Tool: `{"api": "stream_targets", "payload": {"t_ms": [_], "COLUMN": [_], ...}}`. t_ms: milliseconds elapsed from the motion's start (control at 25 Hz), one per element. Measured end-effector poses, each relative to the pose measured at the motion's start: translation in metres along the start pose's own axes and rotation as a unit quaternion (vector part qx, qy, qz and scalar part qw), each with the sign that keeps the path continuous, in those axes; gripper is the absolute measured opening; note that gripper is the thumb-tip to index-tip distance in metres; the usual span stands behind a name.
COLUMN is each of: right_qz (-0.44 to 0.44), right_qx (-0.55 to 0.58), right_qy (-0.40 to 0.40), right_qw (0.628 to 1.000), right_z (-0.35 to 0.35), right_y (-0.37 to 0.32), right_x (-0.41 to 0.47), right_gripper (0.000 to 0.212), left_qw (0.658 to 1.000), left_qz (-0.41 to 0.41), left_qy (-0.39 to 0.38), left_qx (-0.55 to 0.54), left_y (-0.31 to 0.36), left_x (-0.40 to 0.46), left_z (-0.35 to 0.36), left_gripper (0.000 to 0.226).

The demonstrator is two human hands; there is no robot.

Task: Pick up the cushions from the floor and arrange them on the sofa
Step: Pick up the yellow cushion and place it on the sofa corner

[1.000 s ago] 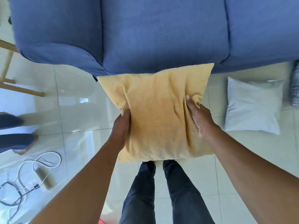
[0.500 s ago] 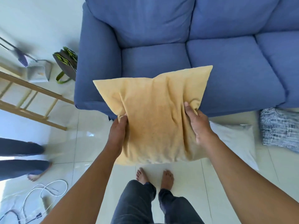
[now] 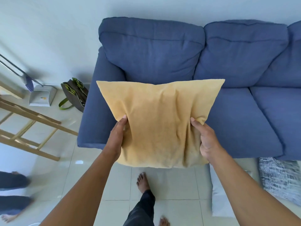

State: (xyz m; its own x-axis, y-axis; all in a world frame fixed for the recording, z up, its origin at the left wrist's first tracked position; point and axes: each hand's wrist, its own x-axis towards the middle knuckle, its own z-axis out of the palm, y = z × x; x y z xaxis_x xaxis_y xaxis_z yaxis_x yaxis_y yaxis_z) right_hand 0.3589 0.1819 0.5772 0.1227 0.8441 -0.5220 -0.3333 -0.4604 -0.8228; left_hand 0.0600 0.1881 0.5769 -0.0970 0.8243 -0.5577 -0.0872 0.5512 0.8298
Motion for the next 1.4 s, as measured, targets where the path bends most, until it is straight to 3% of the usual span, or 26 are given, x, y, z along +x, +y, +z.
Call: {"api": "stream_targets", "payload": {"t_ms": [160, 240, 360, 600, 760, 1080, 1160, 1320, 1400], "right_qz": [-0.013, -0.019, -0.011, -0.018, 0.0, 0.04, 0.035, 0.046, 0.07], "right_qx": [0.031, 0.04, 0.058, 0.049, 0.045, 0.031, 0.034, -0.002, -0.053], "right_qy": [0.001, 0.01, -0.005, -0.005, 0.005, 0.025, 0.039, 0.072, 0.089], "right_qw": [0.999, 0.999, 0.998, 0.999, 0.999, 0.998, 0.998, 0.996, 0.992], "right_z": [0.022, 0.03, 0.037, 0.05, 0.053, 0.059, 0.062, 0.066, 0.065], "right_y": [-0.031, -0.048, -0.073, -0.115, -0.139, -0.143, -0.142, -0.139, -0.135], "right_x": [0.045, 0.064, 0.088, 0.162, 0.217, 0.321, 0.346, 0.391, 0.409], "right_gripper": [0.101, 0.09, 0.072, 0.092, 0.072, 0.058, 0.064, 0.043, 0.044], "left_qw": [0.999, 0.999, 0.998, 0.999, 1.0, 0.999, 0.999, 0.999, 0.998], "left_qz": [-0.01, -0.018, 0.0, 0.009, -0.008, -0.036, -0.037, -0.038, -0.054], "left_qy": [-0.04, -0.044, -0.058, -0.031, -0.013, 0.035, 0.027, 0.014, -0.004], "left_qx": [-0.001, 0.002, 0.027, 0.005, -0.001, -0.015, -0.001, 0.023, 0.043], "left_y": [0.042, 0.061, 0.085, 0.126, 0.149, 0.155, 0.16, 0.161, 0.159], "left_x": [0.043, 0.07, 0.098, 0.159, 0.208, 0.301, 0.325, 0.379, 0.402], "left_z": [-0.003, -0.003, -0.002, 0.018, 0.036, 0.057, 0.059, 0.055, 0.051], "left_gripper": [0.043, 0.04, 0.054, 0.057, 0.059, 0.06, 0.06, 0.05, 0.054]}}
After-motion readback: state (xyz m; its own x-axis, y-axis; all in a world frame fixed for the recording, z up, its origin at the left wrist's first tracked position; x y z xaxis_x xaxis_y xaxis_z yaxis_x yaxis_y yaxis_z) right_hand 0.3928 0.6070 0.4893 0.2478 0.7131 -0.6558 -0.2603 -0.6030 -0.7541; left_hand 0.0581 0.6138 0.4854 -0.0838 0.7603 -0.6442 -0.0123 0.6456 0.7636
